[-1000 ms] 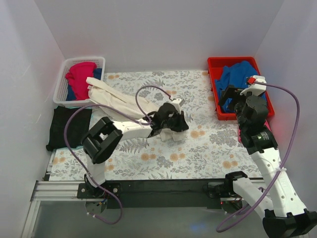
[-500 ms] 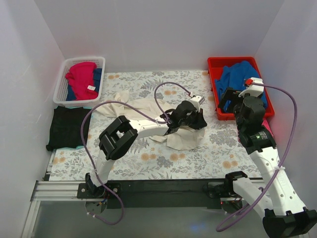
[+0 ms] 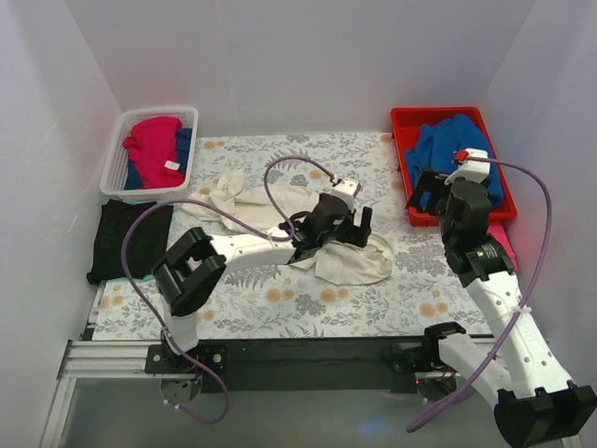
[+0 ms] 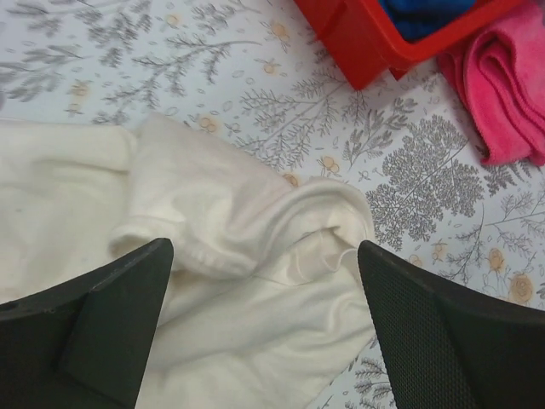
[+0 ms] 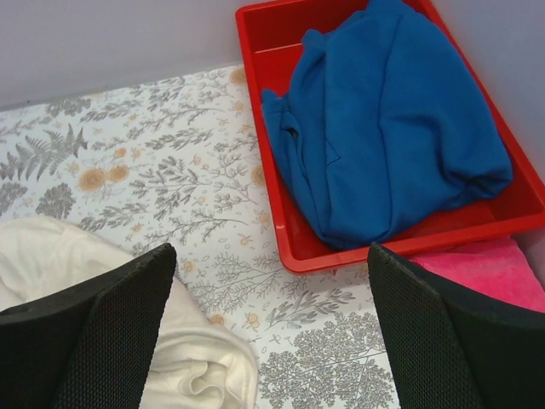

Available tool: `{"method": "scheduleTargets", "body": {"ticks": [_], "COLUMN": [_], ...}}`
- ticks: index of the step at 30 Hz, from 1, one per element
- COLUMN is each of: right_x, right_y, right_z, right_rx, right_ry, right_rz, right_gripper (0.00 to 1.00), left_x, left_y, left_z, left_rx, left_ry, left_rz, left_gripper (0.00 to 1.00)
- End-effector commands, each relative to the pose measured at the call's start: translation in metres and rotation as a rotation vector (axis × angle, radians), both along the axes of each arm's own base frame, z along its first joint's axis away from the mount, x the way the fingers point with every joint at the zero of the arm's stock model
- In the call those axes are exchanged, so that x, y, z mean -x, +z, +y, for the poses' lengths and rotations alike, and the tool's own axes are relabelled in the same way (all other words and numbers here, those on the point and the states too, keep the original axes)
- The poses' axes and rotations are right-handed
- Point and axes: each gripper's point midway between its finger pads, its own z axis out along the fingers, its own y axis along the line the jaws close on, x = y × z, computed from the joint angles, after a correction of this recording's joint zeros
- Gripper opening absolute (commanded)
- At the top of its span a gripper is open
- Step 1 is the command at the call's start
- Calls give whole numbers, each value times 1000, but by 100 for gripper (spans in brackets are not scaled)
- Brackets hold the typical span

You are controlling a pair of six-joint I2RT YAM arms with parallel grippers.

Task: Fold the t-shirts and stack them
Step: Move the tshirt to the center of the board

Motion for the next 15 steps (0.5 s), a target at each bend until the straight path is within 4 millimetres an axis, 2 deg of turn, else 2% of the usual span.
{"method": "scheduleTargets", "body": {"ticks": [1,2,3,4,6,7,8,11,15], "right_x": [-10,-13,-13,-15,-17,-19,-20,-27,-19], "right_y": [0,-5,-6,-5,-25,-33,-39,-82,-105], "right_z": [25,35,49,53,58,60,62,74,105], "right_rx": [17,25,1,-9,-21,-10,1,70,157], "right_ry": [142,201,266,279,272,275,273,286,310], "right_rz": [-7,1,-3,-24,3,16,39,198,256], "right_gripper": [98,98,98,99,98,98,99,98,98], "left_x": [-29,-32,-35,-42,-47,-54,-57,-64,-71], "left_y": [65,79,82,78,84,77,75,52,15], "left_z": [59,70,81,97,115,130,136,155,177], "left_rx": [40,68,78,78,92,77,95,95,91], "left_ry": [209,233,261,302,346,384,408,459,536], "left_rz": [-119,-125,-122,-112,-116,-102,-78,-5,101], "left_gripper": [89,89,89,89,88,86,84,79,76]}}
